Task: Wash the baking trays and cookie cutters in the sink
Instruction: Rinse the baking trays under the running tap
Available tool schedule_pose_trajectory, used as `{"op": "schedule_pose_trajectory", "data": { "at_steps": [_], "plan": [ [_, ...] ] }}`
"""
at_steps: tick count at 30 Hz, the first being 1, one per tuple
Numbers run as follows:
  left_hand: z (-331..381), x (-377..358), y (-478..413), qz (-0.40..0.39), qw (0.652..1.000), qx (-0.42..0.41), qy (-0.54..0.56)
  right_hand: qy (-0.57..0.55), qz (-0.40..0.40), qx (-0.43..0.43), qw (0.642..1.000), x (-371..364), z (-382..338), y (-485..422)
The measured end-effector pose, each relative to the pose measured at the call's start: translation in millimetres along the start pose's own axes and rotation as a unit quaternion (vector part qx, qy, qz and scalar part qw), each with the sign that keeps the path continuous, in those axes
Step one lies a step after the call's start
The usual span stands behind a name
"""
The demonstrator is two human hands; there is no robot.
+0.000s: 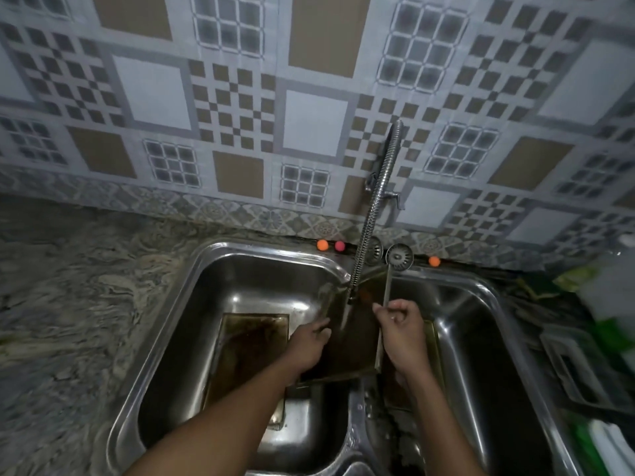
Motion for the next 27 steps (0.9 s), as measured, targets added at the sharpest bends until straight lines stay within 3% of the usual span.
{"op": "schedule_pose_trajectory", "data": {
  "at_steps": [6,11,16,21,24,27],
  "plan": [
    [-0.1,-7.7,-1.2,-0.033,0.998,0.045,0.019,0.038,0.000,0.060,0.997,-1.5,-8.5,-1.1],
    [-2.7,-9.1,-4.6,-0.062,0.987,0.091,0.114,0.068,-0.005,0.063,0.996,3.2,-16.9,-2.6],
    [-8.3,8.0,-2.2,-0.078,0.966,0.133,0.207,0.159,-0.113,0.060,0.979,5.5,-12.0,-12.9],
    [-4.7,25.5,6.9,-0.053,0.974,0.112,0.188,0.354,-0.213,0.078,0.907,3.4,-0.2,-20.3],
    [-4.6,35.5,7.5,-0.028,0.985,0.078,0.154,0.548,-0.194,0.190,0.791,-2.7,16.3,-7.1],
    [-3.0,46.1,6.1,-0.004,0.995,0.025,0.102,0.510,-0.232,0.295,0.774,-29.5,29.2,12.7]
  ]
}}
Point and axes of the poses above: each hand's wrist, its own y-axis away from the middle knuckle, its own x-axis out of the back of the hand, z = x × y, the point moved 3 cm from there along -y, towards the middle knuckle, and after that the axes turned 13 degrees about z, right-handed, at the moved point
